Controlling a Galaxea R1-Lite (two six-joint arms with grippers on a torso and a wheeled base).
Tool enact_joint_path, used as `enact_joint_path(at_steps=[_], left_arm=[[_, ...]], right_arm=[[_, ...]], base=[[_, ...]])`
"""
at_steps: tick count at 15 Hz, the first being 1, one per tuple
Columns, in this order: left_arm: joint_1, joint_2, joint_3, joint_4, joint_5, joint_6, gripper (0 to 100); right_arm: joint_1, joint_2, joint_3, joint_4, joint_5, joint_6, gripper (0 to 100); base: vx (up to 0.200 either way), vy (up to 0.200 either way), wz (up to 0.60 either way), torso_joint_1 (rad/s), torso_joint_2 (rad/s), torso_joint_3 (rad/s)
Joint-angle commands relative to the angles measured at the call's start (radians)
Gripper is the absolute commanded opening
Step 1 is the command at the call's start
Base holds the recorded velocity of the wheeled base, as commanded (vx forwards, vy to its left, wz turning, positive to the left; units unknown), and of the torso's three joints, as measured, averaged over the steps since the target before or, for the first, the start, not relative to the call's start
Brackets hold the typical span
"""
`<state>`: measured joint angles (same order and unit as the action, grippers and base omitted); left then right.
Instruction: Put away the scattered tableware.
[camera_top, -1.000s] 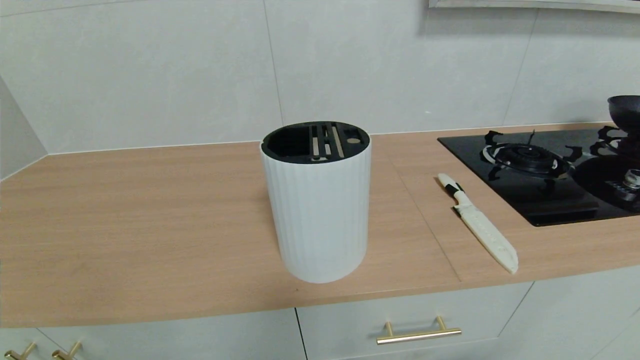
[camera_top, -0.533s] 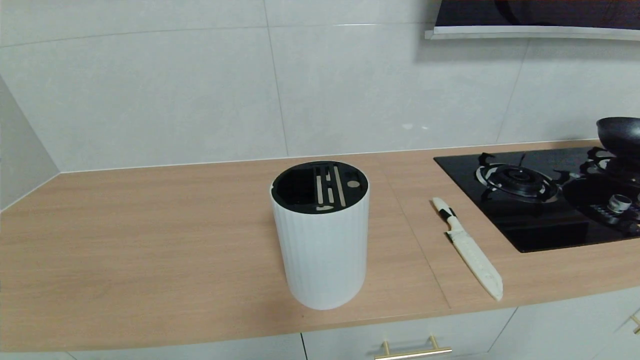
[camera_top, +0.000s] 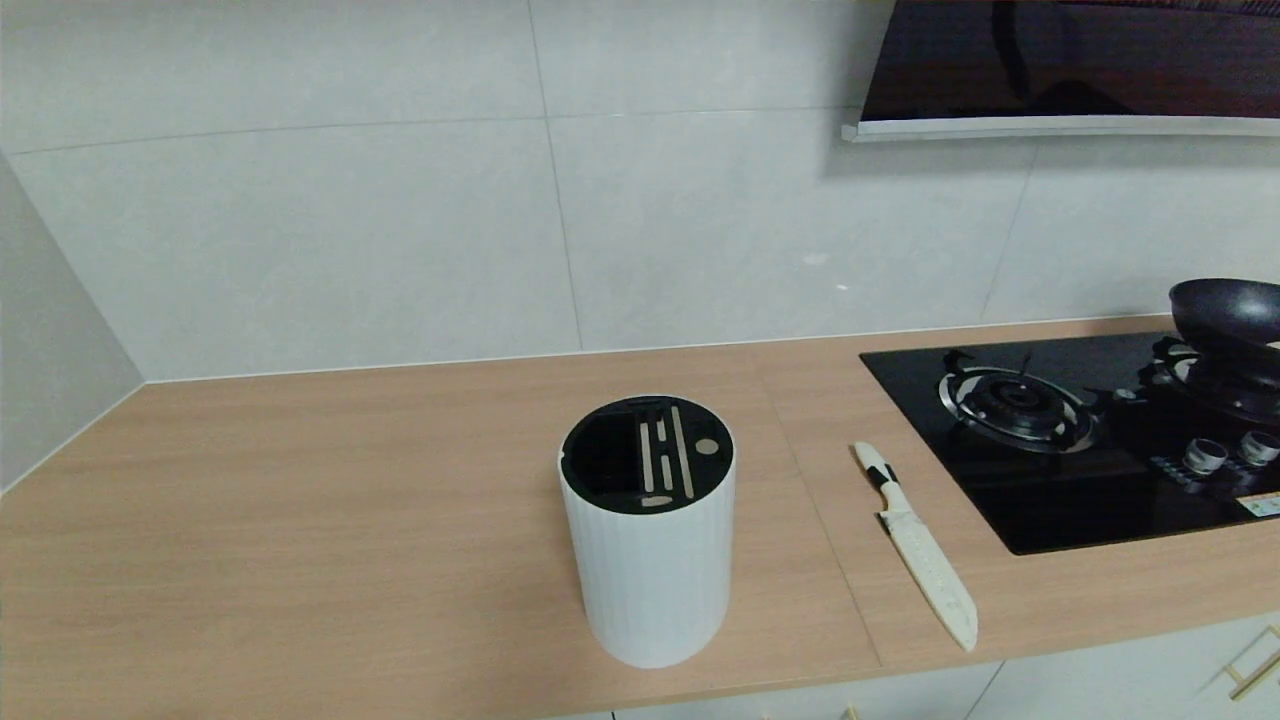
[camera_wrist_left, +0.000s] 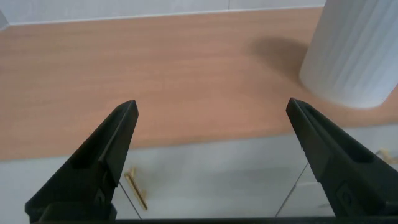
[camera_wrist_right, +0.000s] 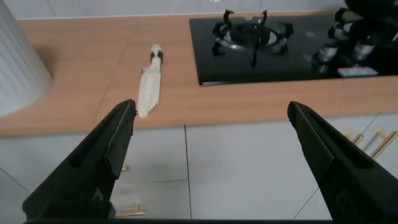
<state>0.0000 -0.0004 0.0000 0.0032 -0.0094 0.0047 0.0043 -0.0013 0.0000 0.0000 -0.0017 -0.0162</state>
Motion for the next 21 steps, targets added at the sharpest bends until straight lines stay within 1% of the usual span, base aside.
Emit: enact_joint_path(at_steps=[1,6,18,19,20,21], left_arm=[[0.000,0.000,0.000,0.000,0.000,0.000,100],[-0.002,0.000,0.000,0.000,0.000,0.000,100],[0.000,0.000,0.000,0.000,0.000,0.000,100],[-0.002,0.000,0.000,0.000,0.000,0.001,100],[0.000,0.000,0.000,0.000,0.000,0.000,100],[-0.002,0.000,0.000,0.000,0.000,0.001,100]], right_arm=[[0.000,0.001,0.000,0.000,0.000,-0.001,100],[0.000,0.001,0.000,-0.002,-0.001,0.001,100],[0.000,0.001,0.000,-0.002,0.005,-0.005,100],[0.000,0.001,-0.018,-0.032,0.005,0.001,100],[0.000,0.001,-0.091,-0.067,0.014,0.015,100],[0.003,0.026,-0.141,-0.043,0.043,0.024,100]], base=[[0.000,0.000,0.00,0.276,-0.61,-0.320],[0.000,0.000,0.00,0.222,-0.46,-0.238],[0.000,0.000,0.00,0.008,-0.01,-0.008],[0.000,0.000,0.00,0.000,0.00,0.000],[0.000,0.000,0.00,0.000,0.00,0.000],[0.000,0.000,0.00,0.000,0.00,0.000]])
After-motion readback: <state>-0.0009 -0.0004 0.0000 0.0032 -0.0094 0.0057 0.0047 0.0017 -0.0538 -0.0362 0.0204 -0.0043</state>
